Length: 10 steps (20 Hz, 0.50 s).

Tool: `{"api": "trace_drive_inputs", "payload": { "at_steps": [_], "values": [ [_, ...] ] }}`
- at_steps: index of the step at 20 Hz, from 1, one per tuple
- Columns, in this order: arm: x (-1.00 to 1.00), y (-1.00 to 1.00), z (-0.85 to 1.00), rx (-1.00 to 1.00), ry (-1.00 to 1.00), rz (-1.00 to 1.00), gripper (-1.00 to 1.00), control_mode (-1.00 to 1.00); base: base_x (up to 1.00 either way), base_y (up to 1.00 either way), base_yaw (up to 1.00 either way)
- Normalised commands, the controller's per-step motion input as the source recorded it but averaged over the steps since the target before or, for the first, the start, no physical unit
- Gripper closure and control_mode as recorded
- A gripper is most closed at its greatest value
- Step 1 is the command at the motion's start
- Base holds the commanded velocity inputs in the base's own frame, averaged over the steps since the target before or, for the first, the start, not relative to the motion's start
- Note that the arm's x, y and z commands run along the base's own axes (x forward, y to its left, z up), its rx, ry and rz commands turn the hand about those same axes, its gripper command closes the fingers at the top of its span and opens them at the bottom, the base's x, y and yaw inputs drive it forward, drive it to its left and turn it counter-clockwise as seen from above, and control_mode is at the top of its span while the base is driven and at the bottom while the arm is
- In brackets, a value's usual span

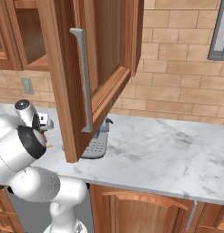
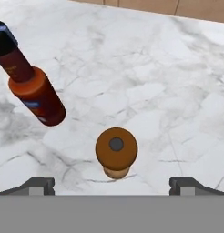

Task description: There are various items on the counter. Only move the condiments/shakers into the cabinet.

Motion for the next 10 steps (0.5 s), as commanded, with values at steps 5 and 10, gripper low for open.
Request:
{"api": "trace_drive_inputs", "payload": {
  "at_steps": [5,10],
  "values": [
    [0.14,0.0,-0.01,0.0,0.0,0.0,-1.0,-1.0,0.0,0.0,0.0],
    [0.17,0.0,-0.09,-0.01,0.01,0.0,-1.0,-1.0,0.0,0.0,0.0]
  ]
}}
